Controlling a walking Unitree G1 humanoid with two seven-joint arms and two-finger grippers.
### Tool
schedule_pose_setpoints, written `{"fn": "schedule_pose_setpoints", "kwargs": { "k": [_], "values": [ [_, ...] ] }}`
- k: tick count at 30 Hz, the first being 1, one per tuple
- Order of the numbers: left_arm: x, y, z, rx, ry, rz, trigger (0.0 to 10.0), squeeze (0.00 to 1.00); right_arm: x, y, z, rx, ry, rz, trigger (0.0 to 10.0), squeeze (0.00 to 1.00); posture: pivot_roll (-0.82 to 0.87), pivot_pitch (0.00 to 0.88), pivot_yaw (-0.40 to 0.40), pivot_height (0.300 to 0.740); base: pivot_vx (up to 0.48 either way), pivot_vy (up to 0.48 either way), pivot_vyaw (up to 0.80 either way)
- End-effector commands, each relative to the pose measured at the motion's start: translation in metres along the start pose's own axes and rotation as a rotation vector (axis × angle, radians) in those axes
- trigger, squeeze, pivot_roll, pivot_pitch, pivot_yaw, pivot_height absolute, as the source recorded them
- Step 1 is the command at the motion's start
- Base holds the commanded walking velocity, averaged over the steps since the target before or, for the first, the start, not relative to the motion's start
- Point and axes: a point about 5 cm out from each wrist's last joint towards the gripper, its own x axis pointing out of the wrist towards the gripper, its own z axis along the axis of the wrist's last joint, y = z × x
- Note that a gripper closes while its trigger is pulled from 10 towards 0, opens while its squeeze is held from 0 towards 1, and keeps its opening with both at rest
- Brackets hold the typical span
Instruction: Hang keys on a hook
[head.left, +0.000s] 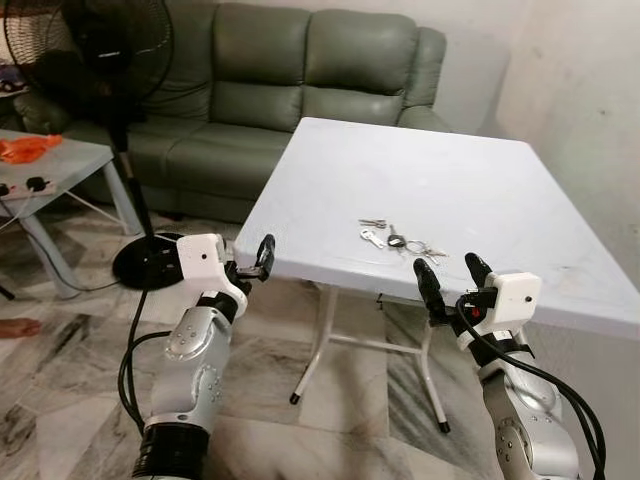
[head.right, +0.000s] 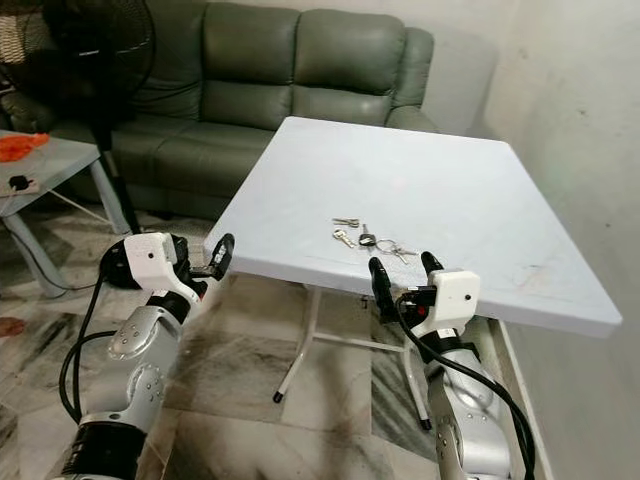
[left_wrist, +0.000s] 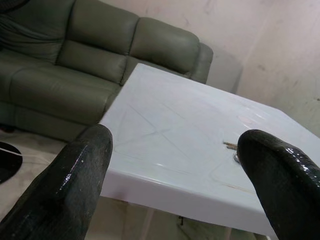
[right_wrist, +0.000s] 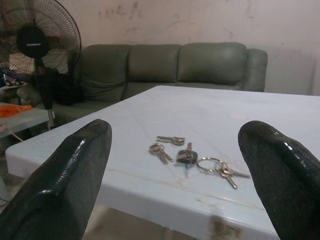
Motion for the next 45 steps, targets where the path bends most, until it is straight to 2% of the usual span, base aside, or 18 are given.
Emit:
{"fn": "schedule_pose_setpoints", "kwargs": {
  "k": [1,16,45],
  "values": [
    [-0.0004,-0.0001,0.002,-0.002,-0.001,-0.001,10.0,0.0,-0.0012,-0.0013,0.0027,-0.002,-0.007,-0.003,10.0,0.0,0.02,0.0,-0.041,0.74,0.0,0.0,0.0],
    [-0.0004,-0.0012,0.0017,0.004,0.005,-0.014,10.0,0.0,-0.0026,-0.0027,0.0035,-0.003,-0.005,-0.009,10.0,0.0,0.01,0.0,-0.04,0.74,0.181,0.0,0.0],
    [0.0015,-0.002,0.0032,0.001,0.003,-0.017,10.0,0.0,-0.0028,-0.0041,0.0038,-0.006,-0.005,-0.013,10.0,0.0,0.01,0.0,-0.04,0.74,0.296,0.0,0.0]
  ]
}}
